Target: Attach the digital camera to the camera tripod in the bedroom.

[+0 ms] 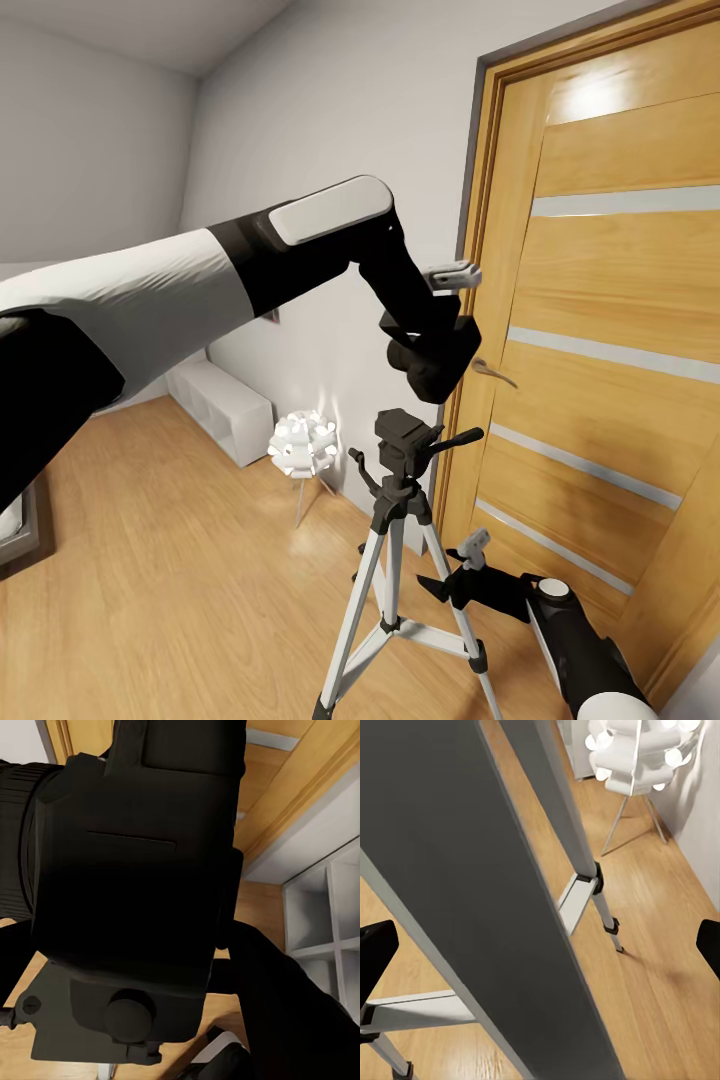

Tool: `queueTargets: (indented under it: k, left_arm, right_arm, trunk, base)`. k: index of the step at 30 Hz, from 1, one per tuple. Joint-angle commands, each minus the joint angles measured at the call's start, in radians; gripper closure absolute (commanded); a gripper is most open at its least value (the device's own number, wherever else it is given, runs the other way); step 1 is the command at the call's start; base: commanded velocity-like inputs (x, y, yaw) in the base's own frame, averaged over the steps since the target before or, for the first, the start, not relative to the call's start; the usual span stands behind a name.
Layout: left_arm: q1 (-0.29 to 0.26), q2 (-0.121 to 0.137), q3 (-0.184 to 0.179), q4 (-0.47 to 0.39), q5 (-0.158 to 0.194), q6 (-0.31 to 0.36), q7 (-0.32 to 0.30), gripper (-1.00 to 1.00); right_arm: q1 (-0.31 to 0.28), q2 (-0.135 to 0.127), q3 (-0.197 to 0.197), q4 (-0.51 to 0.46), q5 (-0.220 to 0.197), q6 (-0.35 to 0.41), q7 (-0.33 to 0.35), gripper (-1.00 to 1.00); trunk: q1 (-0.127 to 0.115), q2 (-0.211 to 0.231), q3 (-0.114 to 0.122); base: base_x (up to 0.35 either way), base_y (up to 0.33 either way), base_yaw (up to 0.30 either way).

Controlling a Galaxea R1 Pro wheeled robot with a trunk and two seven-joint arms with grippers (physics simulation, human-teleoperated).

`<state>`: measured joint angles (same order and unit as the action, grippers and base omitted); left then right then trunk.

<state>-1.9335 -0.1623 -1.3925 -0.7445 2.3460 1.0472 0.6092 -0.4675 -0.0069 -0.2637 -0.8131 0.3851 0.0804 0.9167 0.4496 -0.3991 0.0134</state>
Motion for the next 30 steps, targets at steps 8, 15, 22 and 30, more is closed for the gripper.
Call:
queueTargets:
  k: [8,15,22,30]
  left_arm:
    - [-0.003,0.002,-0.022,-0.003,0.010,0.000,0.008,1.00]
    - [-0.004,0.003,-0.047,-0.004,0.010,0.000,0.009,1.00]
    - [-0.004,0.003,-0.056,-0.004,0.010,0.000,0.009,1.00]
    - [-0.004,0.003,-0.058,-0.004,0.010,0.000,0.009,1.00]
  right_arm:
    - [0.000,0.000,-0.003,-0.001,0.003,0.007,0.006,-1.00]
    - [0.001,0.000,-0.001,-0.001,0.004,0.008,0.006,-1.00]
    - [0.001,0.001,0.001,-0.002,0.005,0.008,0.005,-1.00]
    - [0.001,0.002,0.006,-0.003,0.016,0.000,0.004,-1.00]
  trunk:
    - [0.000,-0.001,-0.001]
    - [0.000,-0.001,-0.001]
    - [0.000,-0.001,-0.001]
    - [0.000,-0.001,-0.001]
  base:
    - [0.000,0.000,0.000]
    - [0.000,0.000,0.000]
    - [0.000,0.000,0.000]
    - [0.000,0.000,0.000]
